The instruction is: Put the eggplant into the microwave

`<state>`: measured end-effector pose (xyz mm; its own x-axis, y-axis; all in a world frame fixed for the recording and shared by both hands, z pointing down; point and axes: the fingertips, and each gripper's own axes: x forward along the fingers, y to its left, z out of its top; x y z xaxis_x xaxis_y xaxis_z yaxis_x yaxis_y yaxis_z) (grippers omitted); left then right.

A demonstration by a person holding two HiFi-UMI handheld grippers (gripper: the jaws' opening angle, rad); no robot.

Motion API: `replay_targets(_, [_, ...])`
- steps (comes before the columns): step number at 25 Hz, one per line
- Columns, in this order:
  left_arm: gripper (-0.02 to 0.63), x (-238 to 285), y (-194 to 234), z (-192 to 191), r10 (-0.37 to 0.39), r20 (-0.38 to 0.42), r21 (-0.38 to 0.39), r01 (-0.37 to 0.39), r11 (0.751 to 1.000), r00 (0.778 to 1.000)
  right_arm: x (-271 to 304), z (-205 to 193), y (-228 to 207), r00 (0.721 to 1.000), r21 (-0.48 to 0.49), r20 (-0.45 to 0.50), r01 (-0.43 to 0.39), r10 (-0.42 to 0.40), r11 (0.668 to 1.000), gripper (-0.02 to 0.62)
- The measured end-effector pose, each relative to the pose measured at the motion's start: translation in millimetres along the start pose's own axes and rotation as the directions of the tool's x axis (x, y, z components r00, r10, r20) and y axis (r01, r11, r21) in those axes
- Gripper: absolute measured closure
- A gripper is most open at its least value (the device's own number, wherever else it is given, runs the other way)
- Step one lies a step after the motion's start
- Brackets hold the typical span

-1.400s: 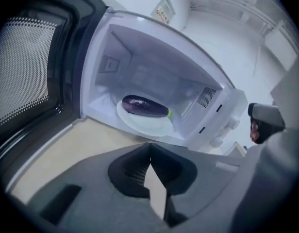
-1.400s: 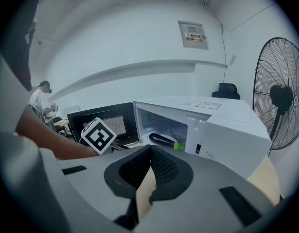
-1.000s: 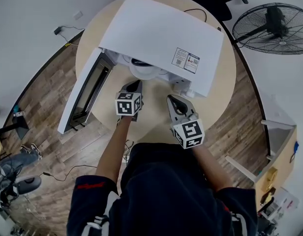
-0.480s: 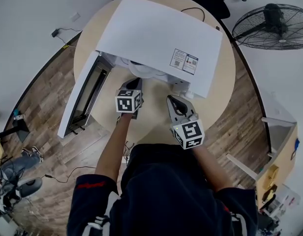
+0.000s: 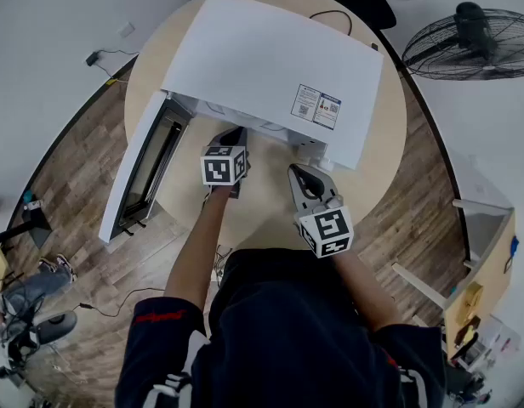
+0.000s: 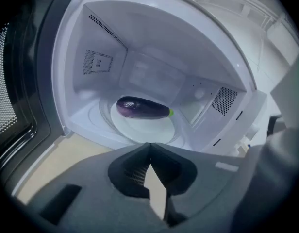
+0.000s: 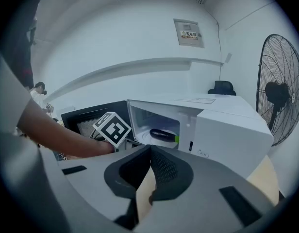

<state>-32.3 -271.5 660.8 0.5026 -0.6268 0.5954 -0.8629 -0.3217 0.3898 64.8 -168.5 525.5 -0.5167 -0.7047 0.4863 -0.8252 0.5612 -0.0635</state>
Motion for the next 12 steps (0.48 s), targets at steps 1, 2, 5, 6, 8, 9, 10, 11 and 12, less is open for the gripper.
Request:
replay_targets(1, [0.589,0.9,0.1,0.7,0.001,-0.002,0.0,-0.001,1.0,1.0,0.2,0.2,0.0,1.0,0.0,-0.001,0.0,0.0,1.0,0.584])
replay_targets(2, [0.589,1.9,0.6,1.0,0.004,-0.005,-0.001,-0.004,1.0,1.0,0.6,0.3,0.0,1.0,0.0,-0.001,-0.001,0.001,1.0,0.584])
replay_targets(5, [0.589,4.6,2.8,2.5,0.015,-0.012,-0.012,-0.015,1.0,1.0,2.0,-0.3,0.2,1.0,0.0,0.0,-0.004,0.004,1.0,0.584])
replay_targets(6, [0.589,5.4,3.2,3.1,0.017,-0.013,-0.019,-0.017,1.0,1.0,2.2,-0.9,0.2,1.0,0.001,-0.001,-0.004,0.004,1.0,0.584])
replay_targets(8, [0.589,6.8,3.7,4.0,0.019,-0.014,-0.032,-0.019,0.999,1.0,2.3,-1.8,0.3,1.0,0.0,-0.002,-0.004,0.004,1.0,0.584])
replay_targets(9, [0.589,7.5,3.5,4.4,0.019,-0.015,-0.036,-0.02,0.999,1.0,2.1,-2.0,0.1,1.0,0.0,-0.003,-0.004,0.004,1.0,0.584])
replay_targets(10, [0.589,8.1,2.9,4.6,0.018,-0.015,-0.039,-0.019,0.999,1.0,1.9,-2.3,-0.3,1.0,-0.001,-0.004,-0.002,0.002,1.0,0.584])
replay_targets(11, [0.589,8.8,2.2,4.7,0.017,-0.016,-0.039,-0.017,0.999,1.0,1.6,-2.4,-1.0,1.0,0.0,-0.006,-0.001,0.001,1.0,0.584])
replay_targets(12, [0.589,9.4,1.6,4.9,0.016,-0.017,-0.038,-0.016,0.999,1.0,1.4,-2.4,-1.6,1.0,0.0,-0.006,0.001,-0.001,1.0,0.584])
